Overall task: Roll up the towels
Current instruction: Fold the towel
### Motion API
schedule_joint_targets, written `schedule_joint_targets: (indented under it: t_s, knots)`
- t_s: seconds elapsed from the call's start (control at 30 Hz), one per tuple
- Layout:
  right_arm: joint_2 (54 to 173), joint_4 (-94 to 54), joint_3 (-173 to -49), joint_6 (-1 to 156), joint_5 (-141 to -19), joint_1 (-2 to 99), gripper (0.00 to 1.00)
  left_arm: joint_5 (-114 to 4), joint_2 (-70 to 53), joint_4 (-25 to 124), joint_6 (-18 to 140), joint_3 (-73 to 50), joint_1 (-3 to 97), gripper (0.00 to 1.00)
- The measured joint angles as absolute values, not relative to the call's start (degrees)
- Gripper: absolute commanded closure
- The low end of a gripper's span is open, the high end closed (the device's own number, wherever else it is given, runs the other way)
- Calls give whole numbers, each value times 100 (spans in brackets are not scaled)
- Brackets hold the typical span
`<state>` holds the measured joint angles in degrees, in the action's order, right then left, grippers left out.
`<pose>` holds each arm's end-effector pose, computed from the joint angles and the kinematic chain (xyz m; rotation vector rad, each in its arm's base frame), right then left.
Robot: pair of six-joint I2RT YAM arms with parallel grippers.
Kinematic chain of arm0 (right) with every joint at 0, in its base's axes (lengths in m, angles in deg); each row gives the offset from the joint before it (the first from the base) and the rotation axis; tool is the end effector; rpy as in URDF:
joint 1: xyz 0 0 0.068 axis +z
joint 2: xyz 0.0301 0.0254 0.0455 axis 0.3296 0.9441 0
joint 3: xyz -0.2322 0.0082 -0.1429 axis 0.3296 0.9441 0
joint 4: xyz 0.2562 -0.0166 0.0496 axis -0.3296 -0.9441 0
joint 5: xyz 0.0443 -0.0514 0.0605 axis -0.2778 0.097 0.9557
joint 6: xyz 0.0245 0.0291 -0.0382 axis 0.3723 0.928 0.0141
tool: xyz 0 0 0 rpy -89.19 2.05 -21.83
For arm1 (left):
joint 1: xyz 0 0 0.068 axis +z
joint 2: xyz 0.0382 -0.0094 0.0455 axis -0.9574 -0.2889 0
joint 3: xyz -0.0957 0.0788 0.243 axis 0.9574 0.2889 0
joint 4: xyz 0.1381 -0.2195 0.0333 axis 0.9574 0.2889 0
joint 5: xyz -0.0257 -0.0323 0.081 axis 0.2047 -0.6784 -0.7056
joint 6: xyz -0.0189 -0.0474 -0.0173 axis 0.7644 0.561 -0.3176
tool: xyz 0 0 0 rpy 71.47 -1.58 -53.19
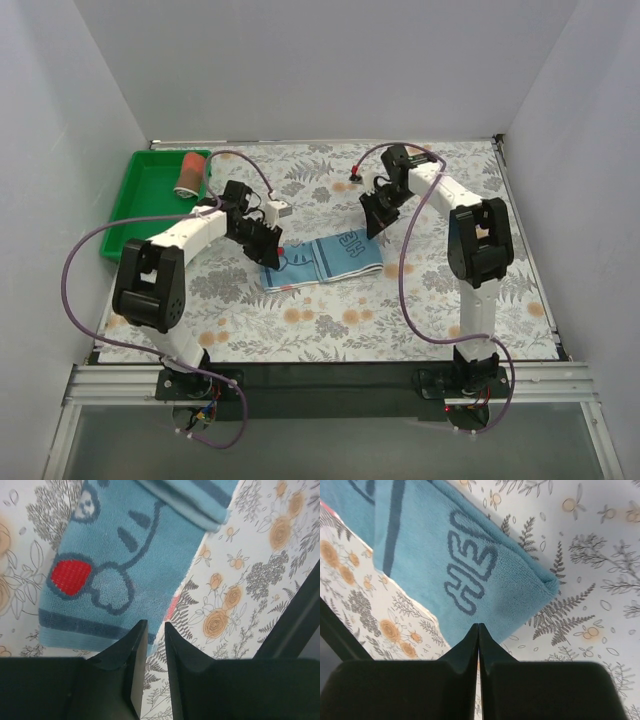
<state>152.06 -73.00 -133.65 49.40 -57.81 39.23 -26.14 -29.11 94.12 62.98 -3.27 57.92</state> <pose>0.3962 0.1627 0.2116 -1.0760 2.5602 0.7245 0.2976 -0.1038 0.1982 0.1805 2.8700 -1.0319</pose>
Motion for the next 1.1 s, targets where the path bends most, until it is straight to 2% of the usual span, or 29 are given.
schedule_joint_targets:
  t_s: [0.13, 0.27, 0.37, 0.5, 0.53, 0.63, 0.73, 0.83, 0.97, 1.1]
  knots:
    - [15256, -7215, -12840, 4849, -5875, 3987, 98, -2747, -3420, 9434, 6375, -332, 5792, 84]
    - [15180, -6974, -11944, 4886, -5750, 4006, 98, -2968, -4019, 9464, 6416, -653, 5792, 90]
    - [14749, -6765, -11107, 5063, -5390, 4022, 93, -3086, -4568, 9545, 6447, -1302, 5792, 92]
    - [14201, -6557, -10390, 5244, -4917, 4306, 79, -3077, -5442, 9613, 6390, -2677, 5787, 78]
    - [14126, -6522, -10322, 5305, -4751, 4441, 78, -3040, -5669, 9633, 6357, -3025, 5785, 66]
    - [13988, -6380, -10388, 5474, -4139, 4813, 75, -2865, -6390, 9654, 6272, -4275, 5787, 50]
    - [13853, -6325, -10807, 5688, -3731, 4806, 73, -2852, -6718, 9698, 6237, -4950, 5787, 49]
    - [13617, -6229, -11212, 5749, -3663, 4371, 72, -2865, -6397, 9659, 6263, -4585, 5787, 50]
    - [13475, -6122, -11561, 5686, -4190, 3652, 73, -2845, -5451, 9552, 6421, -3460, 5792, 54]
    - [13755, -6139, -11605, 5603, -4625, 3519, 65, -2821, -4762, 9392, 6607, -2729, 5768, 59]
